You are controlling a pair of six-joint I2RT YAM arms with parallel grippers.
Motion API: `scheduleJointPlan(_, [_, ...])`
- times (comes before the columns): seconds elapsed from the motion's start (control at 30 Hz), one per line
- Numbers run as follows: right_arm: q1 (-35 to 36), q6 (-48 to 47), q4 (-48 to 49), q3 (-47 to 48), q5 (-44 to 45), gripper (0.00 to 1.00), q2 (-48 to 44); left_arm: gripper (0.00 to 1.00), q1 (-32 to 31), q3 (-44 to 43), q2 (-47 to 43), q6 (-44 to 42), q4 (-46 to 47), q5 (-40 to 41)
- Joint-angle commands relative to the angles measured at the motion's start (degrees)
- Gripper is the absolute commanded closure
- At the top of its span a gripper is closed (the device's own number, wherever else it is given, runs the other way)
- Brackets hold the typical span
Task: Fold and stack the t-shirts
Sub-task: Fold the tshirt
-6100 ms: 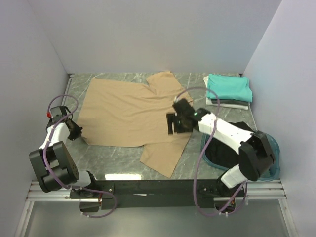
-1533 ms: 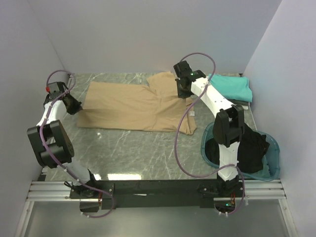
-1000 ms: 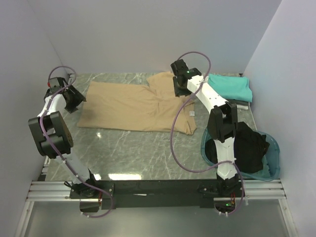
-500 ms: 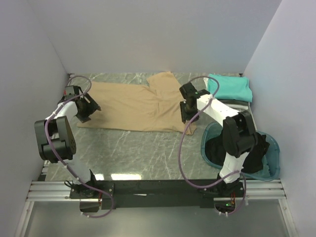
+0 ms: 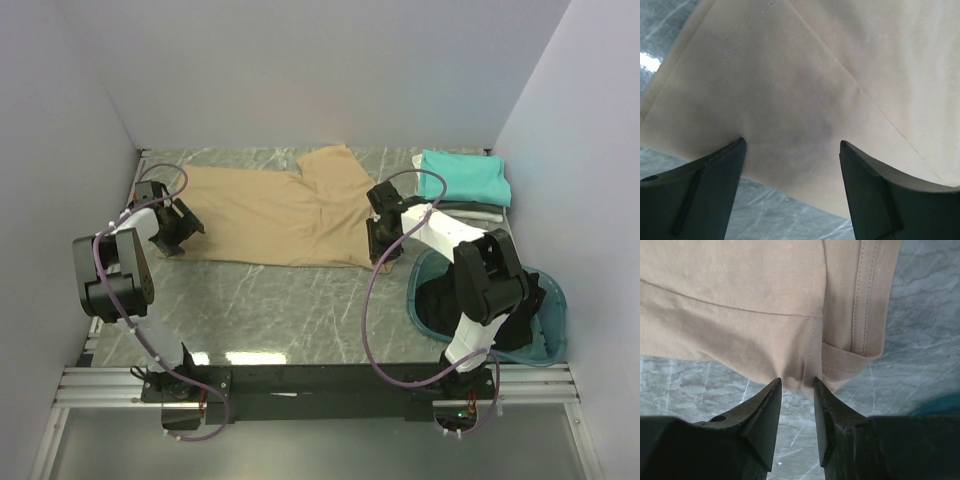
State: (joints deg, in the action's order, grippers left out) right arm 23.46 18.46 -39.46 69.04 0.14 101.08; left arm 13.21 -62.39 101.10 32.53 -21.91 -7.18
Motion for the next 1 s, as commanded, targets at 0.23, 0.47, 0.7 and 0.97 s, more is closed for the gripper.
scheduleJointPlan(0.23, [-0.4,1.4,1.3,-4.7,3.2,0.6,-3.5,0.17,0.1,-1.8,3.0,-2.6,2.0,2.0])
scheduleJointPlan(0.47, [-0.4,1.5,2.6,-6.1,1.5,0.72,-3.3,0.17,0.1,-2.6,4.5,-3.3,1.8,2.5])
scheduleJointPlan(0.7, [-0.7,0.2,-0.1,-2.3,3.6,0.94,-2.6,0.17,0.1,-3.9,5.9,-5.7,0.9,6.9])
scheduleJointPlan(0.97, [-1.2,-2.3,-3.8,-0.6,8.8,0.99,-2.8,0.17,0.3,-4.4,5.2,-9.2,0.6,12.7])
